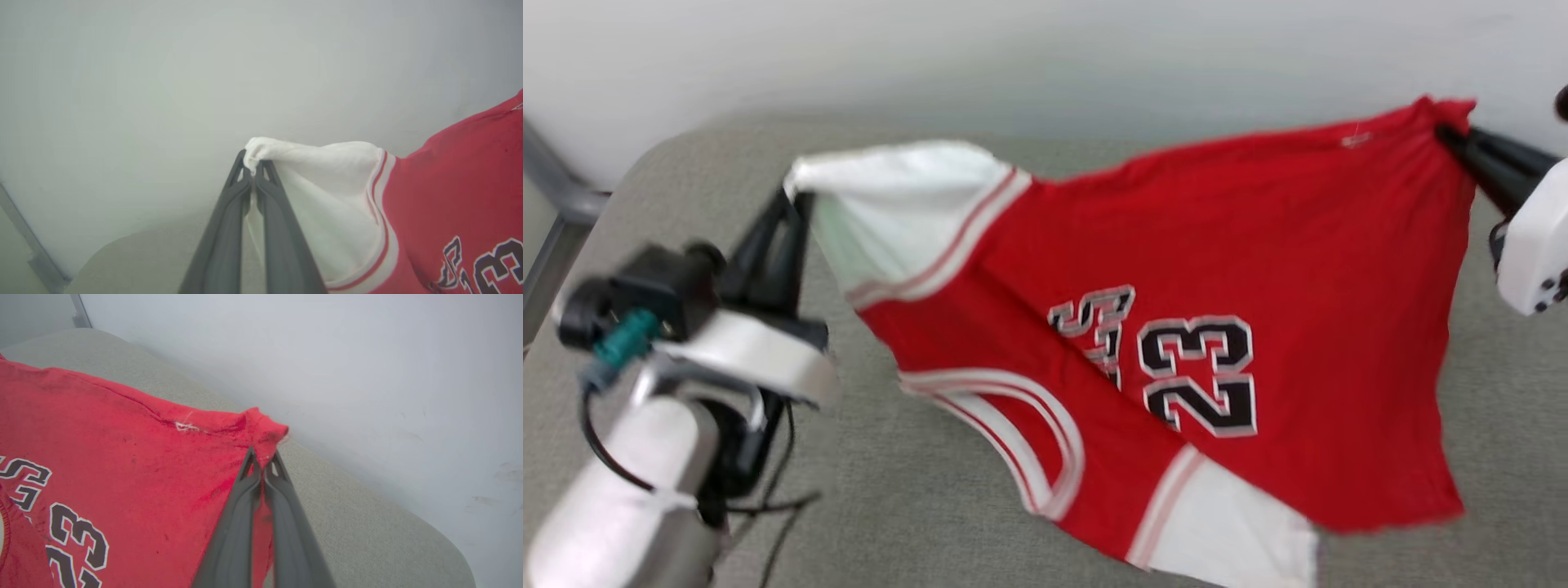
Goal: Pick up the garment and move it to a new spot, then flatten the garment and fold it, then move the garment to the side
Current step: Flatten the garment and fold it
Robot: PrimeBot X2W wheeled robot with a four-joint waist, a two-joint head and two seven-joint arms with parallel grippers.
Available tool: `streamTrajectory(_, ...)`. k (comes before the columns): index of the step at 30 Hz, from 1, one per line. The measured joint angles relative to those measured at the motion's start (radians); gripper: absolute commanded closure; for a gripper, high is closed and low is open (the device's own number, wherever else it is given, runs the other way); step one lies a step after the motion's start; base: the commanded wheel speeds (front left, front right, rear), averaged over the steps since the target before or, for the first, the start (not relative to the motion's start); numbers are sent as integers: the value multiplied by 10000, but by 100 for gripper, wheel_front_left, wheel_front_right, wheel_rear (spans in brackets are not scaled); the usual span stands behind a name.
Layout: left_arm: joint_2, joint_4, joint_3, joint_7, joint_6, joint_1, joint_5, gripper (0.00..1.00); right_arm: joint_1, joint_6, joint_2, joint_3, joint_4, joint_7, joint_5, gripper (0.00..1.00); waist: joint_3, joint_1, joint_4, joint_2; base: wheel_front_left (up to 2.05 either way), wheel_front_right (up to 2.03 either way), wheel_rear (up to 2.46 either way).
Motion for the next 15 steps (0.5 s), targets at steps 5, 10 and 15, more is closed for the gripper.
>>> streamTrajectory(5,265,-359,90,500,-291,-1644,196,100,-50,0,190,-988,-844,17,-247,100,-249,0,-408,0,0,0,0)
streamTrajectory(10,320,-428,48,930,-571,-3278,422,100,-177,0,499,-1787,-1593,199,-550,100,-328,0,-673,0,0,0,0)
streamTrajectory(15,228,-270,-58,1204,-842,-4730,587,100,-407,0,677,-2378,-2065,525,-685,100,-286,0,-821,0,0,0,0)
